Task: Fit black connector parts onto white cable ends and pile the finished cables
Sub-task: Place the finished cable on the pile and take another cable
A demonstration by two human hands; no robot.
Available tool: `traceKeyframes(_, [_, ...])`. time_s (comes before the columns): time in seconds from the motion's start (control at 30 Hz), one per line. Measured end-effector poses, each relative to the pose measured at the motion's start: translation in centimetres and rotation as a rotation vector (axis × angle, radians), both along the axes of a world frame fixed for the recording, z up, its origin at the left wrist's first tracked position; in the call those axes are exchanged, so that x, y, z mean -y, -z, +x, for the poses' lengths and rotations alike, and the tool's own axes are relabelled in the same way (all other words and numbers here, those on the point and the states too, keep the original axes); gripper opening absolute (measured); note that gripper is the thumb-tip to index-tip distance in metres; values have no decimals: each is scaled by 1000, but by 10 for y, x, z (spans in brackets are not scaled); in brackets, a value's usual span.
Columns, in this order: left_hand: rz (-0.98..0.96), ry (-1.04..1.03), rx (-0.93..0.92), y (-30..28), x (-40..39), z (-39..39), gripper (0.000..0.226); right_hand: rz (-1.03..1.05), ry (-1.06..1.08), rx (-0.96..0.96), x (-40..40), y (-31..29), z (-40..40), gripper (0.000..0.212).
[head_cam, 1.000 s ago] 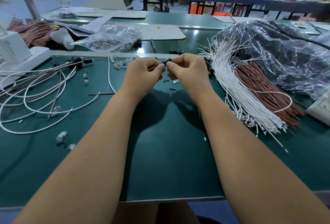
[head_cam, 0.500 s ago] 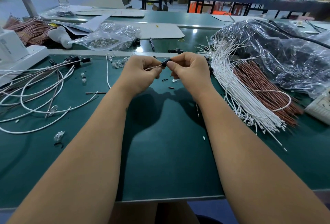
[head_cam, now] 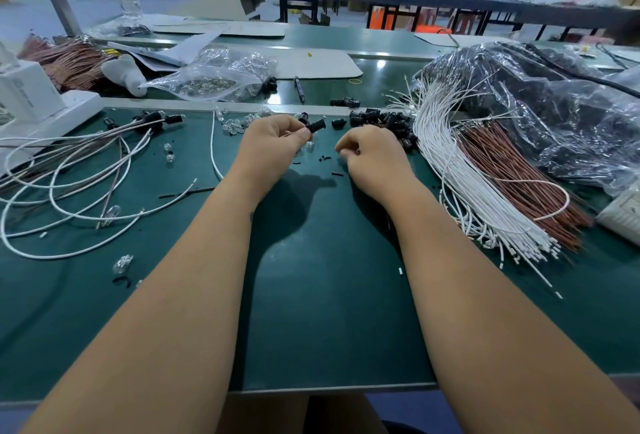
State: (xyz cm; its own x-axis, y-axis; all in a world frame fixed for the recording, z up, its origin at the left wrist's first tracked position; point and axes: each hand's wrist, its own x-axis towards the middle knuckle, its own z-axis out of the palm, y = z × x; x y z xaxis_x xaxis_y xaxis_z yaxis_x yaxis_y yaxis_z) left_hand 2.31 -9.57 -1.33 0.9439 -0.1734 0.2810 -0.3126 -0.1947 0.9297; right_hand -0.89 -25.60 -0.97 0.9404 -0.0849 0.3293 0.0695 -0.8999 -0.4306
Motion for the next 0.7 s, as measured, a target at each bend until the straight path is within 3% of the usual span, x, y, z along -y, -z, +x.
traceKeyframes(0.13, [-19, 64, -51, -1, -1, 1, 23, 626, -34, 109, -7, -6, 0, 10])
traceKeyframes(0.23, [-23, 109, -67, -2, -1, -1, 21, 846, -68, 132, -6, -8, 0, 17])
traceKeyframes(0.4, [-17, 135, -73, -4, -2, -4, 19, 927, -118, 128, -8, -7, -1, 22])
traceKeyframes(0.7, [-10, 123, -56, -3, -2, -4, 21, 989, -137, 121, -8, -7, -2, 12])
